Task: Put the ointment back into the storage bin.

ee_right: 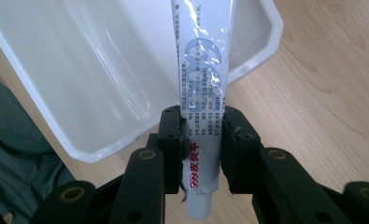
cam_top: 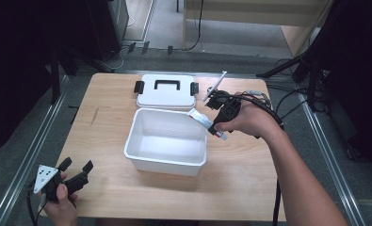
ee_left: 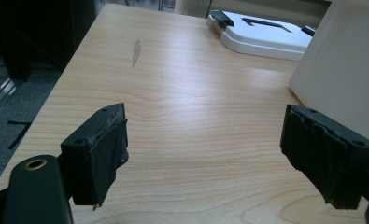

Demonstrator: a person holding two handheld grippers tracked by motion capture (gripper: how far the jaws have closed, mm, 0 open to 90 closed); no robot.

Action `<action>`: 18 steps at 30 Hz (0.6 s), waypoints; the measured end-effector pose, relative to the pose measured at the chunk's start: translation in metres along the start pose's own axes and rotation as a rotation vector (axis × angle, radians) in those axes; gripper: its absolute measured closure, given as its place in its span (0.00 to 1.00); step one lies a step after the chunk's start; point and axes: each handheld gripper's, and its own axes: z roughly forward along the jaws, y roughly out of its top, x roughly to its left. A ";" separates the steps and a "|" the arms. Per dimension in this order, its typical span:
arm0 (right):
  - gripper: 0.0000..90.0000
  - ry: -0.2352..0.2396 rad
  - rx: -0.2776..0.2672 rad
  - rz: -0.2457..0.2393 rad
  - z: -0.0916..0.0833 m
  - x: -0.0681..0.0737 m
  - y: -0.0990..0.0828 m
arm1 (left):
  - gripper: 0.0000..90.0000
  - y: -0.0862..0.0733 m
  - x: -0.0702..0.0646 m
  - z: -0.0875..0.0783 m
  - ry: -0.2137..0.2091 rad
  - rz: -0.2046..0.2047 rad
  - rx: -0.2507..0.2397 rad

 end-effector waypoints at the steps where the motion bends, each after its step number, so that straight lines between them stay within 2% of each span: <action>1: 0.80 0.002 0.000 -0.001 0.001 0.002 0.002 | 0.18 0.000 0.000 0.000 0.000 0.000 0.000; 18: 0.80 0.018 0.004 -0.056 0.018 0.024 0.027 | 0.18 0.000 0.000 0.000 0.000 0.000 0.001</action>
